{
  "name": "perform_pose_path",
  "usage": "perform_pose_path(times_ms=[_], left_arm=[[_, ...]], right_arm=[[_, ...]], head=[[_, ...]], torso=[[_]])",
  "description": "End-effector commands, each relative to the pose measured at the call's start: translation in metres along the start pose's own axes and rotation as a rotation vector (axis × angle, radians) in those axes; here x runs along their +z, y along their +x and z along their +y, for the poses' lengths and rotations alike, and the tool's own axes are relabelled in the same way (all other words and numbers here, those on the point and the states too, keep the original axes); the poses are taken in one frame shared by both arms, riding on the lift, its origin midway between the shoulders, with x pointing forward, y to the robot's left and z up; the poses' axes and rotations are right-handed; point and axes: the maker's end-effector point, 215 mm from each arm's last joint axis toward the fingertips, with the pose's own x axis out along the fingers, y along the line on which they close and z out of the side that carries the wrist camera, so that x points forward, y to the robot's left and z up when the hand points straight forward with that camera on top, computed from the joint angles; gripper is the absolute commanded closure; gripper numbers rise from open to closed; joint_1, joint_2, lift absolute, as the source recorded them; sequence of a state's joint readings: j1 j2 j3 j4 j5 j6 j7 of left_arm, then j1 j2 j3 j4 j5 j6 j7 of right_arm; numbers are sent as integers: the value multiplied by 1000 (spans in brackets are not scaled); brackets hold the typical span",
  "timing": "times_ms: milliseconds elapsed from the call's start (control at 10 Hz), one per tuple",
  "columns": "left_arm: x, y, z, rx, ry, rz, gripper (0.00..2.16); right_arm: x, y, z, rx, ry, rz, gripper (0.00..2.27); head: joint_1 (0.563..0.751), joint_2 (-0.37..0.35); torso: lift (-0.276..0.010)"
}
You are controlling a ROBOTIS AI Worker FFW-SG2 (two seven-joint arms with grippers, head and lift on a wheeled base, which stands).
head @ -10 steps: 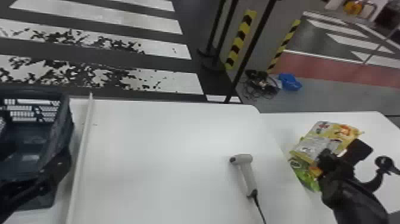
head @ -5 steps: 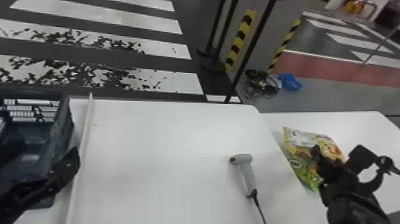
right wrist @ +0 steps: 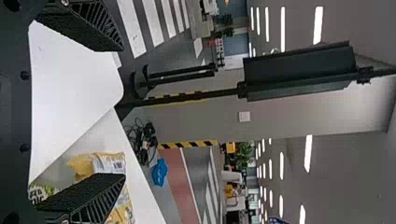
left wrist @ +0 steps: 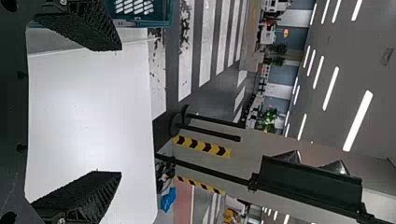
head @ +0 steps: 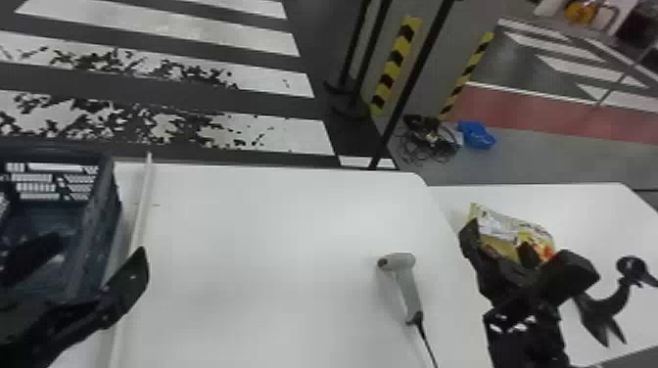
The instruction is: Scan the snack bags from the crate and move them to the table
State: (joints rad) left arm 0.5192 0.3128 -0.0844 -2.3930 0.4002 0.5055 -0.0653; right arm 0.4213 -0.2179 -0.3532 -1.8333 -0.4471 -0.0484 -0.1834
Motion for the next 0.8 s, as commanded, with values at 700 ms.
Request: perform_pose_path(times_ms=[700], left_arm=[[-26, -22, 29, 150, 45, -18, 36]], right_arm=[[-17, -136, 209, 362, -72, 8, 9]], head=[[695, -202]], torso=[[-95]])
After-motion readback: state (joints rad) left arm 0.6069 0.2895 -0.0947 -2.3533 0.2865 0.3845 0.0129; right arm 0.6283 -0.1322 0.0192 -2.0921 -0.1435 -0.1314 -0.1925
